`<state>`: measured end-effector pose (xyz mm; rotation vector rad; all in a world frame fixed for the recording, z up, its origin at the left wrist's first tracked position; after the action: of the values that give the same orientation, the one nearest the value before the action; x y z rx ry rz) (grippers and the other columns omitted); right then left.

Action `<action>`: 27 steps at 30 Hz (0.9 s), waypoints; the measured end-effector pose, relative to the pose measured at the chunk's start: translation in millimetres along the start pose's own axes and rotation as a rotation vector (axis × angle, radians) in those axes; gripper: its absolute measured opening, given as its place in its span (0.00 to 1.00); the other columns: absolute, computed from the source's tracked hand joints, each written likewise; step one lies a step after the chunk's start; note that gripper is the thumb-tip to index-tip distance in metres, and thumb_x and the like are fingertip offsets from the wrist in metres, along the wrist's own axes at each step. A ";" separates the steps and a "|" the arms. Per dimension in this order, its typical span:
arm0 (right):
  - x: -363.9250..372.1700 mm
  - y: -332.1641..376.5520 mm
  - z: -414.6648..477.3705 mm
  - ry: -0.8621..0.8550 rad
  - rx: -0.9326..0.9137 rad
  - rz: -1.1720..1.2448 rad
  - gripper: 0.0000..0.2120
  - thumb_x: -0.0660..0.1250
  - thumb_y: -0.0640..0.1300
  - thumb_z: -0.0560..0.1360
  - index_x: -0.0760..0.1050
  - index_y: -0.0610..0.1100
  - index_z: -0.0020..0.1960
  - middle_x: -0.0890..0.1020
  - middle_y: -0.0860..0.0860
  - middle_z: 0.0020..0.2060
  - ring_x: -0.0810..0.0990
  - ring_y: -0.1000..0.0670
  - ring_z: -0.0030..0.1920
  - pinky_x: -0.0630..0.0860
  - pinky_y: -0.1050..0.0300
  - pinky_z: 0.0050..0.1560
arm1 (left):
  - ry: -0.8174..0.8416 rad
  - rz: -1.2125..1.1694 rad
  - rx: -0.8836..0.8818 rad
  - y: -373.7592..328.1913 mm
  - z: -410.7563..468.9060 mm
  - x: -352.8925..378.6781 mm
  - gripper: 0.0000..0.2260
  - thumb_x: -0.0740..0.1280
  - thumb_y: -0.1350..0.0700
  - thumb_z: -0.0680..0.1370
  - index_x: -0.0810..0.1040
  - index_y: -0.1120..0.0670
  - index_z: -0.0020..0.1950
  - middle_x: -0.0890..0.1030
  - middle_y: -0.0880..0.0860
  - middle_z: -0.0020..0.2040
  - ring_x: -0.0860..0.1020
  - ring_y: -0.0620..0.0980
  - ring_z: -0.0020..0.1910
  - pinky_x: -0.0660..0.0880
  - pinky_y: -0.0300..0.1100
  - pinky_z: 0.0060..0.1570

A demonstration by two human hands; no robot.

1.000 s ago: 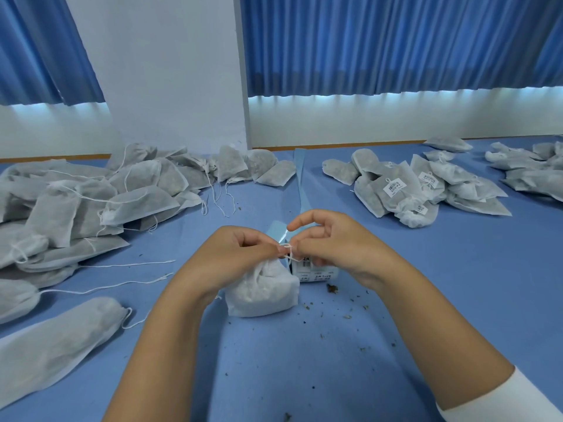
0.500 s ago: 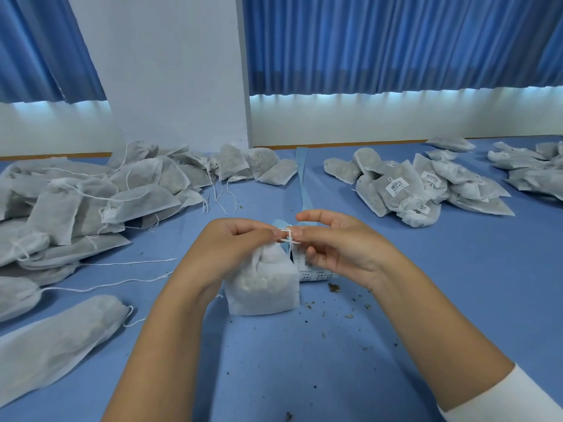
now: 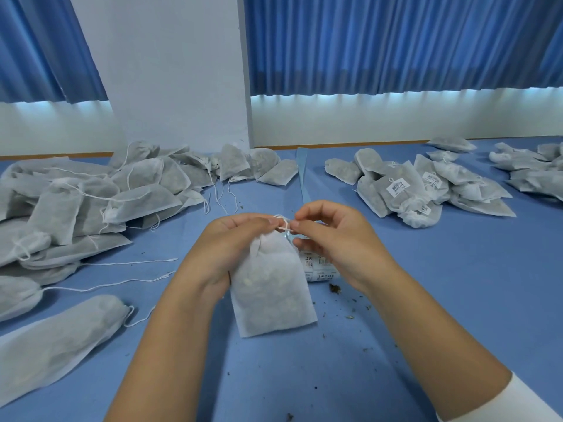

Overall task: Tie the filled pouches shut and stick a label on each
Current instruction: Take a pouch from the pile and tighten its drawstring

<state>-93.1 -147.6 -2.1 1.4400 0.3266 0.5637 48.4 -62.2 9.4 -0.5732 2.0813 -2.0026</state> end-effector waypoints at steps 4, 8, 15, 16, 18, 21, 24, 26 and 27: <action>4.6 -1.1 -3.2 -0.051 -0.148 -0.256 0.08 0.69 0.33 0.73 0.82 0.45 0.41 0.83 0.55 0.35 0.82 0.54 0.35 0.82 0.57 0.44 | -0.017 -0.058 -0.005 0.2 0.6 -0.8 0.04 0.73 0.60 0.73 0.87 0.57 0.41 0.86 0.54 0.41 0.82 0.47 0.36 0.78 0.35 0.35; 8.6 -1.4 -6.8 -0.091 -0.231 -0.320 0.01 0.74 0.39 0.71 0.82 0.43 0.41 0.84 0.55 0.35 0.82 0.56 0.36 0.82 0.56 0.43 | -0.027 -0.043 0.022 1.5 1.6 -1.5 0.03 0.74 0.59 0.72 0.88 0.55 0.40 0.87 0.55 0.44 0.84 0.48 0.41 0.80 0.36 0.40; 7.7 -4.1 -5.9 -0.144 -0.165 -0.278 0.05 0.77 0.41 0.70 0.84 0.42 0.45 0.86 0.49 0.37 0.86 0.50 0.40 0.83 0.52 0.47 | -0.019 0.011 0.065 3.5 0.9 -0.1 0.04 0.73 0.59 0.74 0.88 0.53 0.41 0.87 0.53 0.45 0.85 0.45 0.43 0.77 0.32 0.39; 7.4 -4.2 -5.5 -0.130 -0.156 -0.279 0.04 0.76 0.41 0.71 0.85 0.42 0.46 0.86 0.48 0.38 0.86 0.48 0.40 0.83 0.51 0.48 | -0.025 0.023 0.069 3.9 0.9 -0.4 0.04 0.73 0.59 0.73 0.88 0.53 0.41 0.87 0.53 0.45 0.85 0.45 0.44 0.78 0.32 0.40; 6.0 -4.1 -4.9 -0.094 -0.138 -0.251 0.04 0.74 0.40 0.73 0.85 0.40 0.47 0.86 0.47 0.39 0.86 0.47 0.42 0.83 0.55 0.47 | -0.035 0.030 0.062 4.3 1.0 -1.2 0.03 0.74 0.57 0.73 0.88 0.53 0.42 0.87 0.53 0.45 0.85 0.46 0.44 0.78 0.33 0.41; 5.3 -3.2 -4.4 -0.071 -0.109 -0.170 0.04 0.72 0.38 0.74 0.85 0.38 0.47 0.86 0.46 0.38 0.85 0.50 0.39 0.80 0.64 0.42 | -0.051 0.058 0.057 4.0 0.7 -1.7 0.03 0.74 0.57 0.73 0.88 0.51 0.41 0.87 0.52 0.44 0.85 0.45 0.43 0.77 0.33 0.40; 3.9 -3.7 -3.3 -0.080 -0.070 -0.077 0.04 0.71 0.37 0.75 0.84 0.38 0.46 0.86 0.46 0.36 0.84 0.53 0.37 0.79 0.66 0.40 | -0.058 0.075 0.075 3.9 0.9 -0.1 0.06 0.73 0.58 0.74 0.87 0.50 0.38 0.87 0.50 0.43 0.83 0.42 0.40 0.77 0.32 0.39; 2.6 -3.9 -2.5 -0.089 -0.065 -0.047 0.04 0.71 0.37 0.75 0.84 0.37 0.47 0.86 0.45 0.37 0.84 0.53 0.37 0.79 0.66 0.41 | -0.080 0.101 0.074 4.9 2.4 0.9 0.06 0.73 0.56 0.74 0.87 0.50 0.38 0.86 0.48 0.42 0.82 0.43 0.40 0.76 0.36 0.45; 2.0 -3.7 -2.4 -0.090 -0.068 -0.044 0.04 0.71 0.37 0.75 0.83 0.37 0.47 0.86 0.45 0.37 0.84 0.53 0.37 0.79 0.66 0.41 | -0.098 0.116 0.067 5.5 3.4 1.1 0.06 0.73 0.53 0.74 0.87 0.49 0.38 0.86 0.47 0.41 0.81 0.44 0.41 0.75 0.39 0.48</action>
<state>-92.2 -144.6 -5.8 1.3847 0.2650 0.4682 48.0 -65.7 3.8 -0.5150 1.9376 -1.9316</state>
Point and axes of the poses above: each hand's wrist, its own z-axis towards the middle knuckle, its own x-axis out of the palm, y = z × x, the point moved 1 cm from there along z, towards the middle knuckle
